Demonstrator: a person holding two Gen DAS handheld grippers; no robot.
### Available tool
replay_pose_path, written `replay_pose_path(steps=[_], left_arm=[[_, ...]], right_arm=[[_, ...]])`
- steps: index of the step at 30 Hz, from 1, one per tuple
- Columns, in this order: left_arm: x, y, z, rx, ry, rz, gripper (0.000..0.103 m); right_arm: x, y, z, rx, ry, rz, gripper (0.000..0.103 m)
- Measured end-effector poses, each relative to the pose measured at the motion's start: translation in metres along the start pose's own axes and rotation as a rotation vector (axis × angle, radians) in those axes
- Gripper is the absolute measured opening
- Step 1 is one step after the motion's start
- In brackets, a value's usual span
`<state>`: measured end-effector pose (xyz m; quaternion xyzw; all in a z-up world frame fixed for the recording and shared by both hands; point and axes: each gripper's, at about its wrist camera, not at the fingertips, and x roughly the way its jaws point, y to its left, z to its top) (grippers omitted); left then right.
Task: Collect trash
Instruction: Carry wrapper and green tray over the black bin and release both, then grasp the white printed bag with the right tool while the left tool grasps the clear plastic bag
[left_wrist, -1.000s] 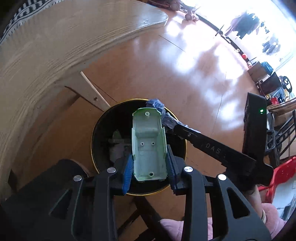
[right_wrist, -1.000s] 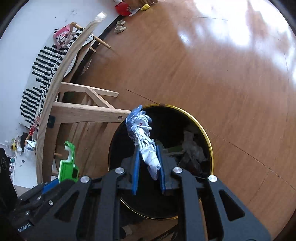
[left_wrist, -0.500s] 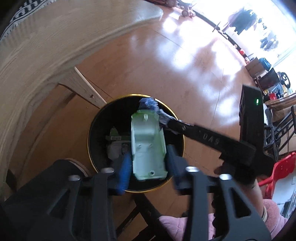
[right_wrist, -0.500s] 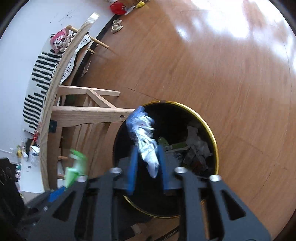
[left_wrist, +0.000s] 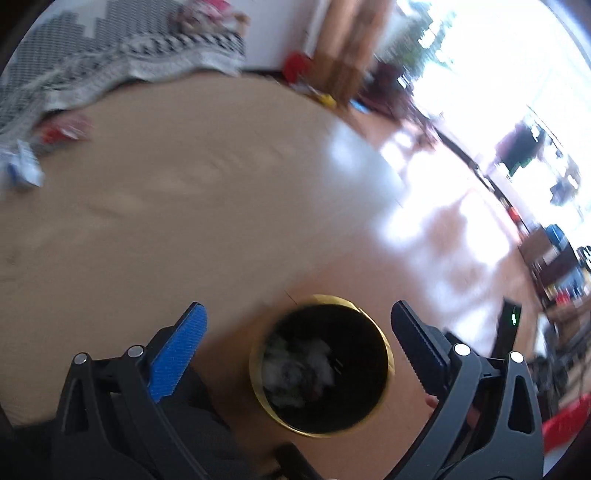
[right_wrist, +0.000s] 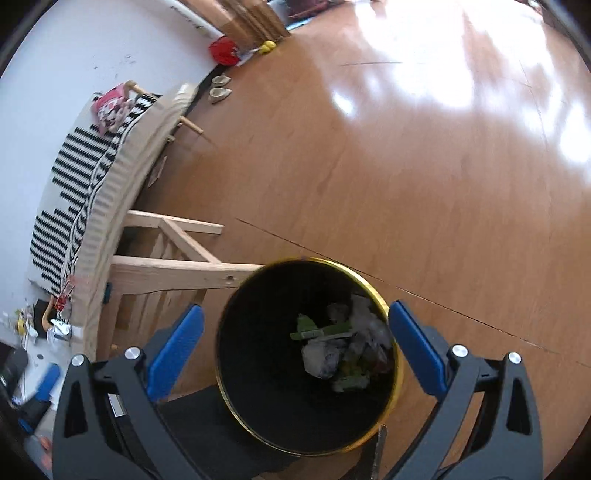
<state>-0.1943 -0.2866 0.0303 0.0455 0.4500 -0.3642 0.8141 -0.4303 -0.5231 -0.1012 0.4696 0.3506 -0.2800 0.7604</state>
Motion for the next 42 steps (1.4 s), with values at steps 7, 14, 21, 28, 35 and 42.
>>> replay_pose_path(steps=[7,14,21,28,35,42], left_arm=[[-0.062,0.174,0.041,-0.219,-0.149,0.343,0.097],[-0.097,0.305,0.066,-0.4,-0.15,0.49,0.097],[-0.053,0.362,0.093,-0.381,-0.041,0.437,0.097],[-0.025,0.389,0.111,-0.337,-0.037,0.407,0.097],[-0.008,0.421,0.11,-0.368,-0.033,0.318,0.097],[-0.007,0.416,0.104,-0.25,-0.048,0.306,0.04]], right_arm=[[0.002,0.11,0.01,-0.24,-0.055,0.051,0.097],[0.015,0.268,0.004,-0.504,-0.064,0.228,0.097],[0.06,0.418,-0.032,-0.699,0.12,0.418,0.097],[0.112,0.522,-0.073,-0.784,0.23,0.46,0.097],[0.162,0.567,-0.106,-0.843,0.301,0.39,0.097],[0.19,0.586,-0.133,-0.86,0.364,0.399,0.069]])
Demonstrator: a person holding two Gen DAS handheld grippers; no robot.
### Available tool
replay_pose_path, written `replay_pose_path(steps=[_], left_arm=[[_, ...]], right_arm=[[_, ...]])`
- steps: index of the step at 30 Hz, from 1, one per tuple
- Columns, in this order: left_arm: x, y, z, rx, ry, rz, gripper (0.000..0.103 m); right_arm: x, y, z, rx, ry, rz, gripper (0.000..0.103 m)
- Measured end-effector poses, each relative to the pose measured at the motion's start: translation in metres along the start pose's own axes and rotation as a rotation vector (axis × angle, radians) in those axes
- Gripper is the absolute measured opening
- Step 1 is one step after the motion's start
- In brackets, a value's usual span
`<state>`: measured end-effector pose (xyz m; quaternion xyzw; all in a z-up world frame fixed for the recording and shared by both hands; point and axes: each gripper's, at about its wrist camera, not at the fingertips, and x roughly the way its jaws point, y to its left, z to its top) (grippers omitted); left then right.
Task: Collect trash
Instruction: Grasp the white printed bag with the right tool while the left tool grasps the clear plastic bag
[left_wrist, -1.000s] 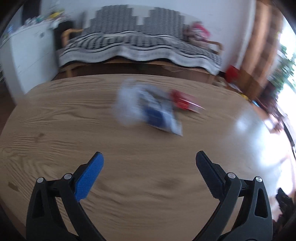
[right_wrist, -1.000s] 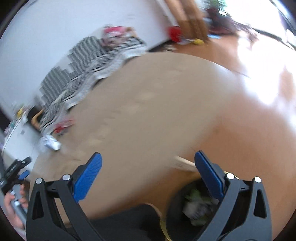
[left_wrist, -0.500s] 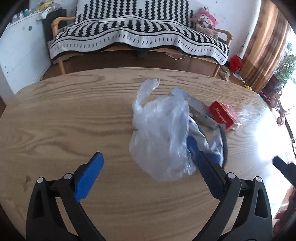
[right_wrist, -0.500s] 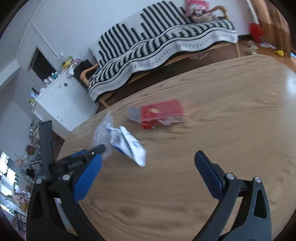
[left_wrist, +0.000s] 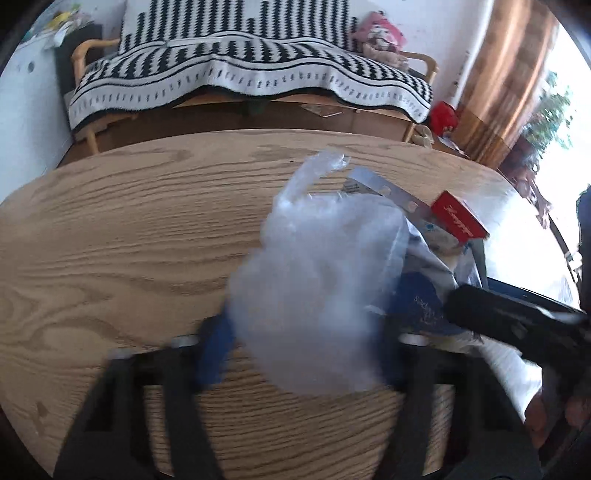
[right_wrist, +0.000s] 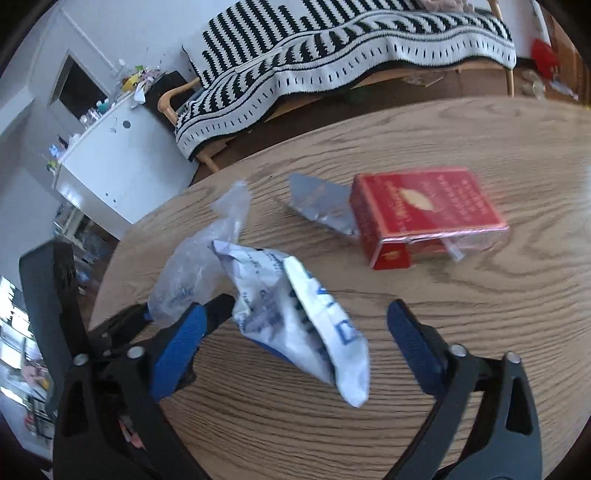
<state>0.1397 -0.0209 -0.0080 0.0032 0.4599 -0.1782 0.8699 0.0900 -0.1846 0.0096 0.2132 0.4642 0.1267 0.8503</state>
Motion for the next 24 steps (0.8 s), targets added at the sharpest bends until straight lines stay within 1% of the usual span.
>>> replay_pose_path(steps=[1,2,3,4,6,10,12,15,17,20,24], left_arm=[[0.0,0.001,0.0,0.0,0.006,-0.008,0.024],[0.0,0.004,-0.001,-0.007,0.01,-0.017,0.015],[-0.001,0.005,-0.001,-0.015,0.011,-0.016,0.014],[-0.003,0.008,-0.002,-0.023,0.008,-0.018,0.01],[-0.011,0.01,-0.003,-0.045,-0.002,-0.011,0.008],[-0.033,0.007,-0.005,-0.062,-0.045,0.019,0.008],[-0.042,0.006,-0.007,-0.077,-0.053,0.009,0.008],[-0.049,0.003,-0.009,-0.078,-0.059,0.012,0.008],[-0.052,-0.001,-0.009,-0.064,-0.06,0.021,0.008],[-0.052,-0.004,-0.007,-0.034,-0.066,0.074,0.008],[-0.048,-0.002,-0.006,-0.042,-0.05,0.07,0.008]], right_arm=[[0.002,-0.002,-0.001,0.021,0.014,0.014,0.061],[0.001,-0.002,-0.002,0.028,0.011,0.025,0.06],[0.0,-0.002,-0.005,0.027,0.01,0.023,0.059],[-0.003,0.0,-0.008,0.019,0.006,0.02,0.059],[-0.01,0.003,-0.012,0.016,-0.019,0.02,0.058],[-0.038,0.007,-0.02,0.0,-0.117,-0.012,0.057],[-0.048,0.004,-0.022,0.012,-0.158,-0.022,0.057],[-0.056,-0.003,-0.025,0.04,-0.191,-0.047,0.057],[-0.059,-0.011,-0.025,0.076,-0.2,-0.051,0.058],[-0.059,-0.019,-0.024,0.099,-0.198,-0.044,0.058],[-0.056,-0.023,-0.023,0.11,-0.18,-0.032,0.058]])
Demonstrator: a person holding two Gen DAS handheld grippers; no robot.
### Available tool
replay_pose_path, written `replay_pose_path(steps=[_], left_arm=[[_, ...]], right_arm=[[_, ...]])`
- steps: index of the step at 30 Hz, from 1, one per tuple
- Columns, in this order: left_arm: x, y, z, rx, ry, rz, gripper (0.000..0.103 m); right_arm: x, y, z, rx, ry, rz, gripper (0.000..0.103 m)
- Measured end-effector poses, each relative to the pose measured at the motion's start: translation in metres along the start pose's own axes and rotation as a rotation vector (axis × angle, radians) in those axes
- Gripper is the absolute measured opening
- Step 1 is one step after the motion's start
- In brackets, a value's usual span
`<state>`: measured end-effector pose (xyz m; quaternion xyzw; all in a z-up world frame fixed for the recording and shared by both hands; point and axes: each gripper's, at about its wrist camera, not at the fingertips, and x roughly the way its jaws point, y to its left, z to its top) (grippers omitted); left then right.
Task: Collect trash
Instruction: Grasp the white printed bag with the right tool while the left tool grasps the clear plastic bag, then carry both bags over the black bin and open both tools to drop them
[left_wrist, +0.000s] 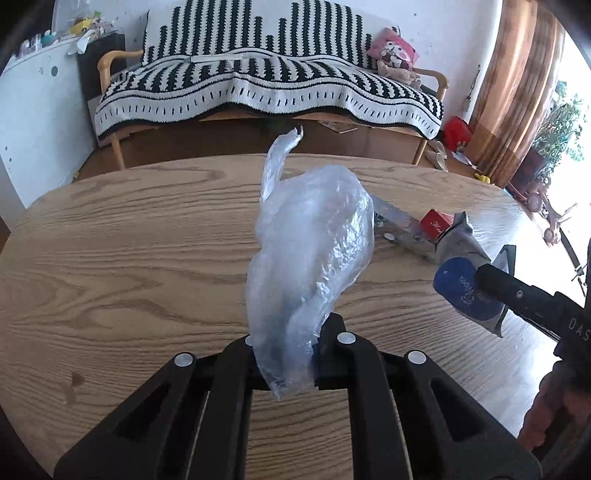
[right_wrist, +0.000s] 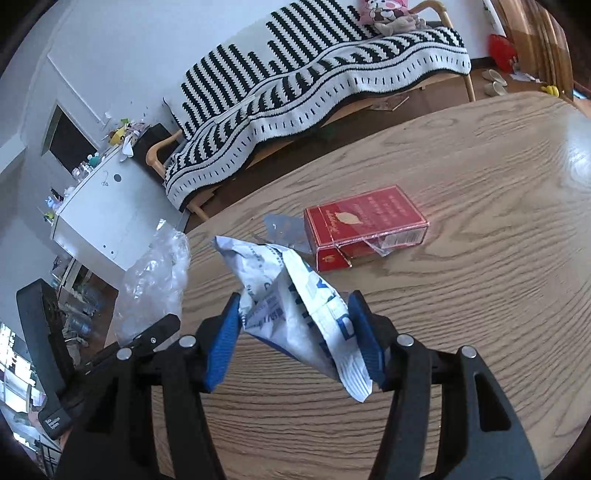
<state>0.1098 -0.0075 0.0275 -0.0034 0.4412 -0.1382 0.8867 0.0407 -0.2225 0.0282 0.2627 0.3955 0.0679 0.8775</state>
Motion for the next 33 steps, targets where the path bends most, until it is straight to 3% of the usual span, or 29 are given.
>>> replay_pose_path(steps=[19,24,30,33], left_arm=[[0.003,-0.001,0.0,0.016,0.026,0.006,0.008],[-0.012,-0.007,0.001,0.003,0.003,-0.018,0.008],[-0.069,-0.043,-0.007,-0.018,-0.08,-0.135,0.008],[-0.092,-0.1,-0.028,0.01,-0.068,-0.259,0.008]], right_arm=[[-0.001,0.003,-0.002,0.011,0.007,0.004,0.058],[-0.014,0.008,0.0,0.035,-0.005,0.045,0.058],[-0.094,0.002,0.008,0.093,-0.16,0.148,0.058],[-0.166,-0.029,-0.016,0.097,-0.246,0.096,0.058]])
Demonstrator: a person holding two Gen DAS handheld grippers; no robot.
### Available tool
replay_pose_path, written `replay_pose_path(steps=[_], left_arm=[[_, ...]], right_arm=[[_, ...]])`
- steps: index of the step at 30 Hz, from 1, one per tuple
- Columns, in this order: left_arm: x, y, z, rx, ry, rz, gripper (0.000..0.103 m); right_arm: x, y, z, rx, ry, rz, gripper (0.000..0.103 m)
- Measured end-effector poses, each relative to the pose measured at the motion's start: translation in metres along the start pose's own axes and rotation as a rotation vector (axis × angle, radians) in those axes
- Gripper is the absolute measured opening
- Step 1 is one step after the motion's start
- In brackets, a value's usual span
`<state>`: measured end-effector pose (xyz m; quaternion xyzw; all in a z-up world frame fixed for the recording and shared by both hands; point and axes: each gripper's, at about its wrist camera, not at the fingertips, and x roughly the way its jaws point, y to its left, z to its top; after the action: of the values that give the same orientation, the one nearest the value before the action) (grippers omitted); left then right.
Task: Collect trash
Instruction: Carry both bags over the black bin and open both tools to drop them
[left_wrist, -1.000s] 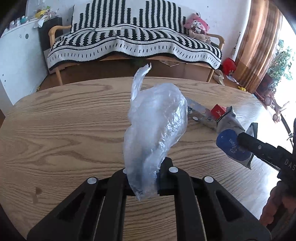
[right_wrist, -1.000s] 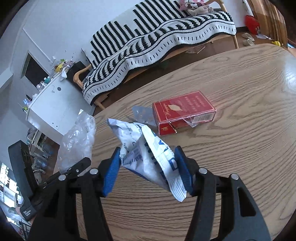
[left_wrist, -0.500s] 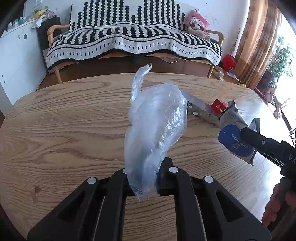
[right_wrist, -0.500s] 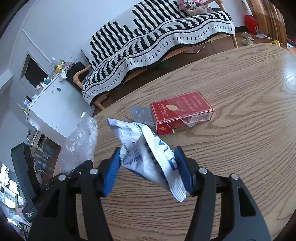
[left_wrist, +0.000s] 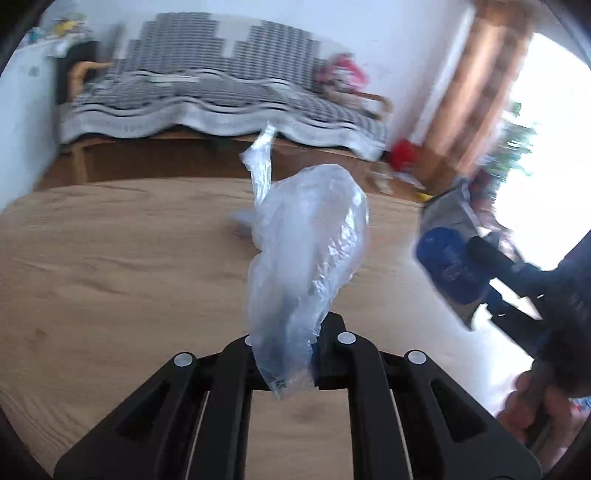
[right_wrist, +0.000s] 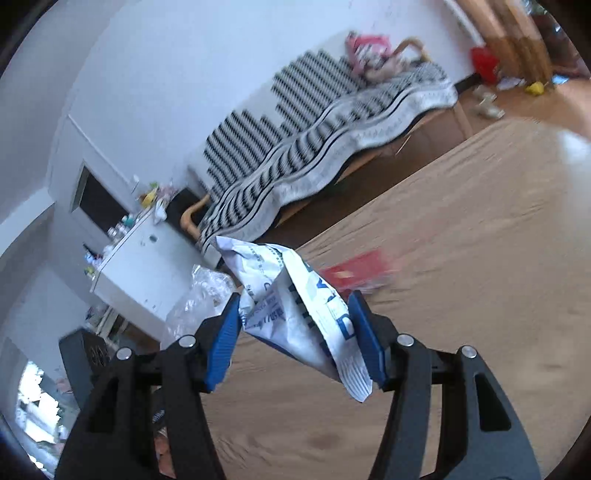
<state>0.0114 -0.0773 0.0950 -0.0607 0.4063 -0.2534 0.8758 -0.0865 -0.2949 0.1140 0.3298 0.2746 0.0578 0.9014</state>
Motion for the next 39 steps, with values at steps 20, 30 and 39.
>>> replay_pose_path(steps=[20,30,39], left_arm=[[0.109,-0.301,-0.309,0.456,0.745,-0.294,0.006],[0.116,-0.299,-0.313,0.469,0.728,-0.245,0.006],[0.106,-0.305,-0.306,0.513,0.714,-0.284,0.006]], right_arm=[[-0.277,-0.326,-0.211,0.665,0.063,-0.319,0.058],[-0.257,-0.336,-0.215,0.638,0.105,-0.344,0.058],[-0.264,-0.343,-0.215,0.661,0.102,-0.361,0.058]])
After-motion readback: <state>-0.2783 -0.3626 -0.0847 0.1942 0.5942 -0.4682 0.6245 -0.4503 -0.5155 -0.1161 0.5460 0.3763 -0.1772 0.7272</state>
